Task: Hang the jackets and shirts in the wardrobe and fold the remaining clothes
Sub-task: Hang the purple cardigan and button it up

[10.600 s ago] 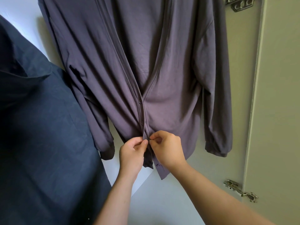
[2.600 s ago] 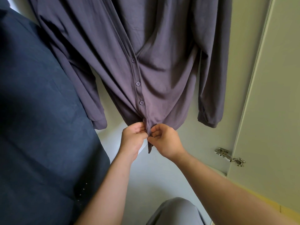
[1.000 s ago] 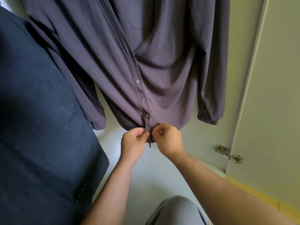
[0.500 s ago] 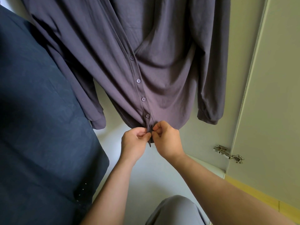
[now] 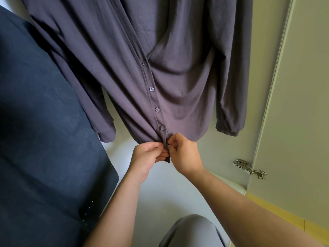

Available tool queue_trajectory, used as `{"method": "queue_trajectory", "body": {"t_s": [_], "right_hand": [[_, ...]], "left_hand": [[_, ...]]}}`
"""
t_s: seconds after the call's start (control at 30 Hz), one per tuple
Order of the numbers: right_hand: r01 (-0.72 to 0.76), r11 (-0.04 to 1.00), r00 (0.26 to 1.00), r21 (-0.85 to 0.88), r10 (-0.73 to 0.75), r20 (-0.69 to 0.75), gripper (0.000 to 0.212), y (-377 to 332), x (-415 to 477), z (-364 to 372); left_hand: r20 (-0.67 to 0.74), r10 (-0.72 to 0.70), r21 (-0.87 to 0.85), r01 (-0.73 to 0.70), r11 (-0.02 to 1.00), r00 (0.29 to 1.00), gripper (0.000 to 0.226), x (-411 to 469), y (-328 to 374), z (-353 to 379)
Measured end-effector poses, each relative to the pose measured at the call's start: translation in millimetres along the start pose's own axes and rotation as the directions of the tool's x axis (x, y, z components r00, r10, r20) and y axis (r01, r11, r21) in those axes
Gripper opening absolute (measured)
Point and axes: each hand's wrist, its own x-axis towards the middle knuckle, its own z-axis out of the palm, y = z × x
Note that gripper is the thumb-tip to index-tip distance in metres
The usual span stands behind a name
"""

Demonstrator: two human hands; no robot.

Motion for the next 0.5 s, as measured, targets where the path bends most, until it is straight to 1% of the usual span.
{"method": "queue_trajectory", "body": {"t_s": [0.1, 0.23, 0.27, 0.37, 0.43, 0.5], "right_hand": [[0.015, 1.000, 1.000, -0.007, -0.015, 0.011, 0.016, 0.0, -0.5, -0.5], [0.011, 1.000, 0.999, -0.011, -0.010, 0.033, 0.019, -2.6, -0.7, -1.7], [0.002, 1.000, 0.999, -0.007, -0.002, 0.035, 0.018, -2.6, -0.7, -1.6], [-0.056, 0.997, 0.998, 0.061, 0.053, 0.046, 0.008, -3.6, -1.1, -0.9], [-0.070, 0.995, 0.997, 0.076, 0.067, 0.038, 0.015, -4.4, -0.4, 0.2], [-0.088, 0.994, 0.996, 0.061, 0.087, 0.018, 0.015, -4.4, 2.0, 0.9]], "left_hand": [[-0.013, 0.055, 0.066, -0.054, 0.996, 0.998, 0.018, -1.1, 0.4, 2.9], [-0.036, 0.110, 0.128, -0.104, 0.986, 0.993, 0.026, -2.6, 1.3, 5.3], [-0.042, 0.119, 0.146, -0.111, 0.983, 0.992, 0.025, -2.4, 1.7, 5.4], [-0.064, 0.115, 0.186, -0.102, 0.977, 0.991, 0.009, -1.8, 3.5, 6.3], [-0.091, 0.121, 0.225, -0.098, 0.969, 0.988, 0.013, -1.4, 2.1, 6.8], [-0.109, 0.142, 0.241, -0.113, 0.964, 0.984, 0.013, -1.9, 0.7, 8.5]]}}
